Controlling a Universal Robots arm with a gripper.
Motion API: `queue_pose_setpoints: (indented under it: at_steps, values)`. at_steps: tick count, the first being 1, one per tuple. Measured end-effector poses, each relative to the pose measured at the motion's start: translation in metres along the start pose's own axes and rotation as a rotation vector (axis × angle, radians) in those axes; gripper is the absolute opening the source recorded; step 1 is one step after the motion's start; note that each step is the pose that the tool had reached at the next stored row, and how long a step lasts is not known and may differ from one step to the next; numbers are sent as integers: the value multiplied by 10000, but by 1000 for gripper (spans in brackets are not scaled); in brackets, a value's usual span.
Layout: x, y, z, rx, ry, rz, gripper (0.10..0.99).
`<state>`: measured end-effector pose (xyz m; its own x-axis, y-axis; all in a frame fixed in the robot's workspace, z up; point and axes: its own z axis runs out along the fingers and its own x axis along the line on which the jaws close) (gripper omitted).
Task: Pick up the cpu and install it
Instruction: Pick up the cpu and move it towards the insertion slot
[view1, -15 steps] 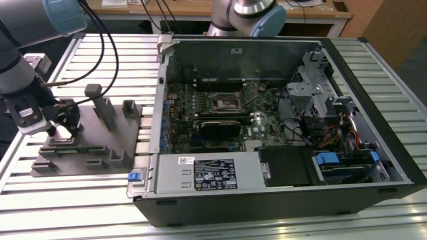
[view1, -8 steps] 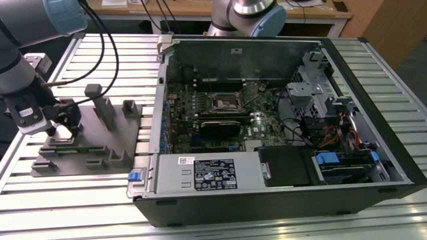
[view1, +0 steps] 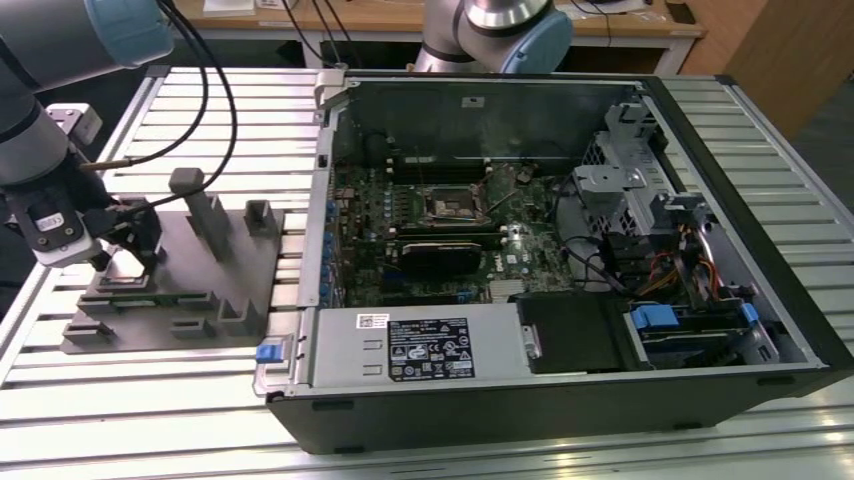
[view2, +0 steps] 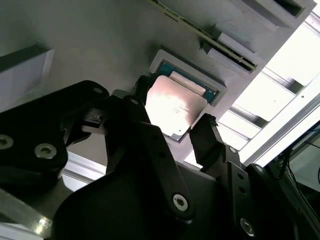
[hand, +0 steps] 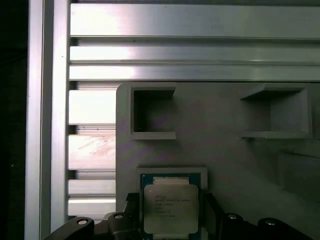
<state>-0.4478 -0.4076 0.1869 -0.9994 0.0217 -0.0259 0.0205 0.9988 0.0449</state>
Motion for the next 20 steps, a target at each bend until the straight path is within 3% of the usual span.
queue_pose_setpoints:
  at_steps: [8,13,20]
  values:
    - [20,-1,5,1,3,-20,616]
    - [20,0,-5,-1,1,-20,529]
    - [15,8,-194,1,3,-20,529]
